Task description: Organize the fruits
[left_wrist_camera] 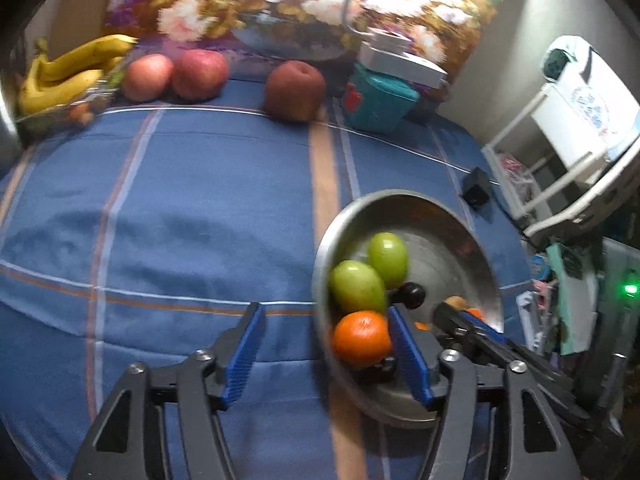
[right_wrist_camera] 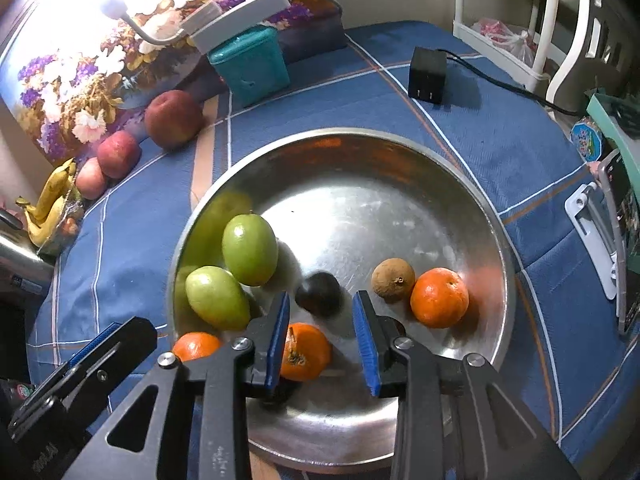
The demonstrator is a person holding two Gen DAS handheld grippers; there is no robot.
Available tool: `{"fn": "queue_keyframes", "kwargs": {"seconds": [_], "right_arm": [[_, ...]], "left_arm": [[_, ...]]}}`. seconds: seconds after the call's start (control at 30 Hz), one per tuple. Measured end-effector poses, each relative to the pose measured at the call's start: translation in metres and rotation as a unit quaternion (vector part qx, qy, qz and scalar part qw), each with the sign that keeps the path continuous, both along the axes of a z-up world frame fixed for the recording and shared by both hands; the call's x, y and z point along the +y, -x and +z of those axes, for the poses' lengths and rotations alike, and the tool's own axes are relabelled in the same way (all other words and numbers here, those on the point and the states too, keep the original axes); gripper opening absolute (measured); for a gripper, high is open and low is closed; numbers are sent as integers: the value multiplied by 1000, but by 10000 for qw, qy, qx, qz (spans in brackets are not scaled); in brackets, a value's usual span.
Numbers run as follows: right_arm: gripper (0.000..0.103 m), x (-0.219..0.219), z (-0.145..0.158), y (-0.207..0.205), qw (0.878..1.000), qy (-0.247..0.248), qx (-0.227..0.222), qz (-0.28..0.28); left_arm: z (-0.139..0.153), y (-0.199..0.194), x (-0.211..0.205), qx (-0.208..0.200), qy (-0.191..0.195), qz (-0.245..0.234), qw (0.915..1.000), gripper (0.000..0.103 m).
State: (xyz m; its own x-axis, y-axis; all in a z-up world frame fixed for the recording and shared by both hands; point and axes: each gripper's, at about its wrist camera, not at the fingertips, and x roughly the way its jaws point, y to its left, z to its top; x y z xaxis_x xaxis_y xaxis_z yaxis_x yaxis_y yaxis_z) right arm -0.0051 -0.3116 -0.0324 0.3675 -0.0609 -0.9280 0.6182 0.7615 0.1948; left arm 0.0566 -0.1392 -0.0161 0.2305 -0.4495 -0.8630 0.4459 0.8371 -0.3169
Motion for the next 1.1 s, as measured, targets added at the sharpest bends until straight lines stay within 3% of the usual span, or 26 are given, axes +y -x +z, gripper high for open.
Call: {"fn": "queue_keyframes", "kwargs": {"seconds": [0.07,0.17,0.2,0.4,0.43,0.57,0.67,0.8,1.03,1.1], "right_arm": [[34,5,5,2,10000,27,-48,58],[35,14,10,6,9998,99,-80,154],[36,16,11,8,9997,120,-83,171],[52,36,13,16,9994,188,-99,278],[59,40,13,18,9992,217,-102,313],[68,57,13,21,9983,290,-111,488],[71,68,13,25,9975,381,-80,589],[80,76,13,31,9968,450,-81,649],[82,93,8,41,9943,645,55,849],[88,96,6,44,9943,626,71,861]], "left_arm": [[0,1,10,-243,-342,203,9989,74],[-3,3,20,-580,-866,395,9938,91],[-6,3,23,-632,-972,418,9924,93],[-19,8,37,-962,-1865,580,9760,93],[-20,9,40,-1003,-1968,597,9735,93],[-19,14,54,-1225,-2329,846,9610,93],[-16,18,66,-1294,-2447,992,9558,93],[-16,23,81,-1225,-2488,1053,9550,93],[-16,39,96,-1172,-2542,1088,9538,93],[-17,42,101,-1131,-2544,1105,9541,93]]}}
